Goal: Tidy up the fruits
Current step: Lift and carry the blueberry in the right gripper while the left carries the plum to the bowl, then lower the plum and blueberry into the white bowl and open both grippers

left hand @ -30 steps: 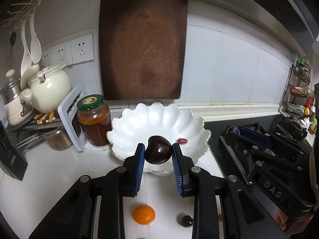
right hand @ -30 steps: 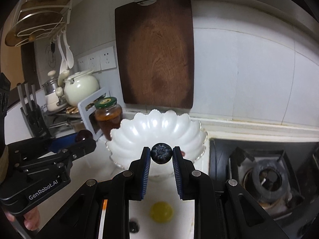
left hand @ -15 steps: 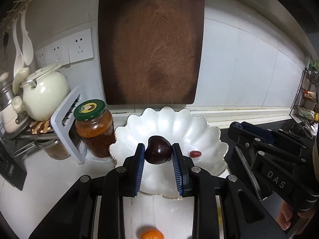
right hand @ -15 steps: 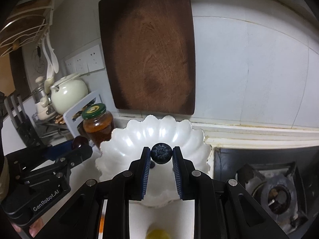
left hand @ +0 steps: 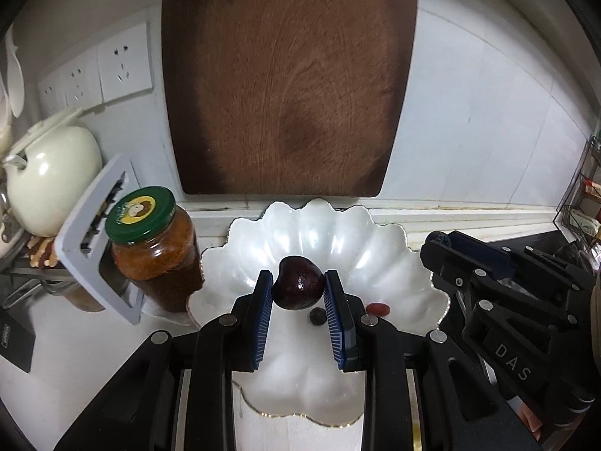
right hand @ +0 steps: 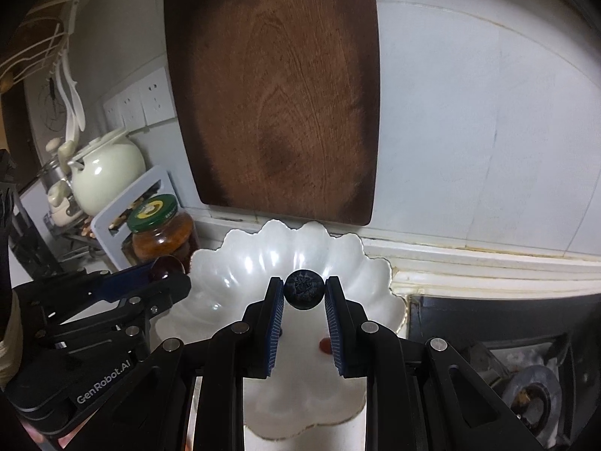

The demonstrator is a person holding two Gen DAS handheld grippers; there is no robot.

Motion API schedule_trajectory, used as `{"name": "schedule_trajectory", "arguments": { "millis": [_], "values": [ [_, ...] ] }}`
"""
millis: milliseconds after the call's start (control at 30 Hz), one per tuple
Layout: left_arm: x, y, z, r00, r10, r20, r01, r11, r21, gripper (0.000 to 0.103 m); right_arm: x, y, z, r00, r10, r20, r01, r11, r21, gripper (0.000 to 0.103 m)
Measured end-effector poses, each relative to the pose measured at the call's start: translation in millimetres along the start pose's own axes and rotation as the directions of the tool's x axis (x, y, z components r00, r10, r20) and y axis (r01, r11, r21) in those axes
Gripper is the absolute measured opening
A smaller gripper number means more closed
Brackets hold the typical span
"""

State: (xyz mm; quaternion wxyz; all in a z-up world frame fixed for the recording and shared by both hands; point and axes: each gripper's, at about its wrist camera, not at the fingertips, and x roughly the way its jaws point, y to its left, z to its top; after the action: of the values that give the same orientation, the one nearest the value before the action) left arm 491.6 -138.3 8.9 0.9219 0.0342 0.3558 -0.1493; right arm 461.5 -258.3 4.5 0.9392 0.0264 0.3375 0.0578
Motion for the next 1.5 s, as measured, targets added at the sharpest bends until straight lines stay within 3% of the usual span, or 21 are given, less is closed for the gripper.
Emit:
{"name": "schedule_trajectory", "arguments": {
  "millis": [400,700,1033,1067,1167,1333,1500],
  "values": [
    [60,8,16,0.991,0.011,-0.131,-0.015,1.0,-0.027,0.028,56,-5,15,0.993,-0.042,-0.114,0.039,0.999,-0.03,0.024],
    [109,13,20,0.969,0.01,-0.246,-0.02,0.999,-0.039,0.028,109,-17,14,0.966,-0.04,-0.255,0.041,0.999,-0.003,0.024],
    [134,12,22,0.951,0.042,-0.308,-0.046,0.999,-0.005,0.028,135,-24,10,0.942,-0.011,-0.336,0.024,0.999,0.033,0.025],
    [135,12,21,0.95,0.046,-0.31,-0.05,0.999,-0.004,0.029,136,-24,11,0.941,-0.014,-0.339,0.028,0.999,0.036,0.025],
    [136,12,23,0.949,0.05,-0.311,-0.058,0.998,-0.018,0.048,137,-26,10,0.938,-0.024,-0.347,0.037,0.999,0.032,0.034],
    [124,12,23,0.948,0.093,-0.304,-0.097,0.995,0.002,0.051,130,-29,8,0.938,-0.041,-0.345,0.054,0.998,0.026,0.036],
    [95,16,22,0.961,0.098,-0.258,-0.104,0.995,-0.011,0.06,110,-32,7,0.951,-0.047,-0.306,0.061,0.997,0.038,0.037]
  ]
}}
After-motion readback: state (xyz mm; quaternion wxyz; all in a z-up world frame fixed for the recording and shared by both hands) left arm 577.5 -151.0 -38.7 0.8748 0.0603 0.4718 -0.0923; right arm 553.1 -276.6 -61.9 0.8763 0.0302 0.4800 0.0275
